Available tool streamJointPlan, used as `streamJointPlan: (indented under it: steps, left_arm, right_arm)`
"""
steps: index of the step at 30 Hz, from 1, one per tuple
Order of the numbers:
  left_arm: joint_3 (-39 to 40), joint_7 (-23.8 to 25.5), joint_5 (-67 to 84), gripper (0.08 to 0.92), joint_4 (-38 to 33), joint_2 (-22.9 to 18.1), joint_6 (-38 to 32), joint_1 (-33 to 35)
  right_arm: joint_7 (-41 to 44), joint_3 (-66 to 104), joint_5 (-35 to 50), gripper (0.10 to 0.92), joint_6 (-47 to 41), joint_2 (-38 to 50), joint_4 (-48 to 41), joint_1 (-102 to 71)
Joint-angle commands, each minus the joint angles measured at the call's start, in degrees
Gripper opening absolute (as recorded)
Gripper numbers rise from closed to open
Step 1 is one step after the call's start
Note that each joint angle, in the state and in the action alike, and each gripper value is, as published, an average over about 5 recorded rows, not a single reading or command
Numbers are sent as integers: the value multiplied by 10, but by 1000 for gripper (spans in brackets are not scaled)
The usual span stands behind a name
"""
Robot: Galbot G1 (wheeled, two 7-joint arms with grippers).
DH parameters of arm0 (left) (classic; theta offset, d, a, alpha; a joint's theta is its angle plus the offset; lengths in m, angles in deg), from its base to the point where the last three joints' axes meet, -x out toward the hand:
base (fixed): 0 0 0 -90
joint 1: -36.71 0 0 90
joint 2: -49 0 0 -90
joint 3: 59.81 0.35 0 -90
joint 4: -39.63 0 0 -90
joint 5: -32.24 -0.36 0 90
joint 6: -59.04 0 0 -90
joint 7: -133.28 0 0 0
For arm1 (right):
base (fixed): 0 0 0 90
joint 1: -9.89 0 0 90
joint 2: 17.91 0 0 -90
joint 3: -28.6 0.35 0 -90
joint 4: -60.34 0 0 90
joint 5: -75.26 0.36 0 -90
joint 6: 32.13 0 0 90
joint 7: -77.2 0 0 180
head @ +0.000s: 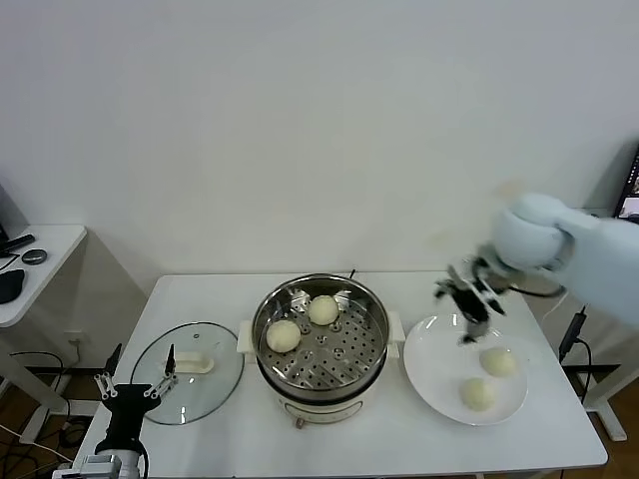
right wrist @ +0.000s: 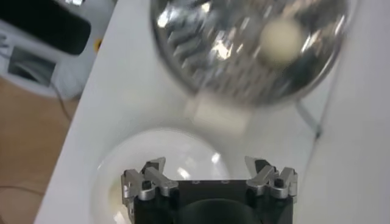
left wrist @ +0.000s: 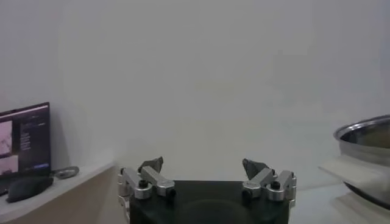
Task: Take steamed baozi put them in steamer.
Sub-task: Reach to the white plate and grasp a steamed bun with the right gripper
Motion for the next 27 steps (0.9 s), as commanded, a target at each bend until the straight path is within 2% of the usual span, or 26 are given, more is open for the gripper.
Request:
streamJointPlan:
  steps: [1,15,27]
  left_arm:
    - [0,0,-3,823,0,-1,0,1]
    - [-5,-1,-14,823,-7,-13,-3,15]
    - [-8,-1,-16,823,-6,-16,-4,13]
  right_arm:
    - [-10,177,-97,823,45,120,4,-284]
    - [-68,244,-123,823,26,2,-53,-384]
    - [-88,252,-149,823,26,-41,-99,-386]
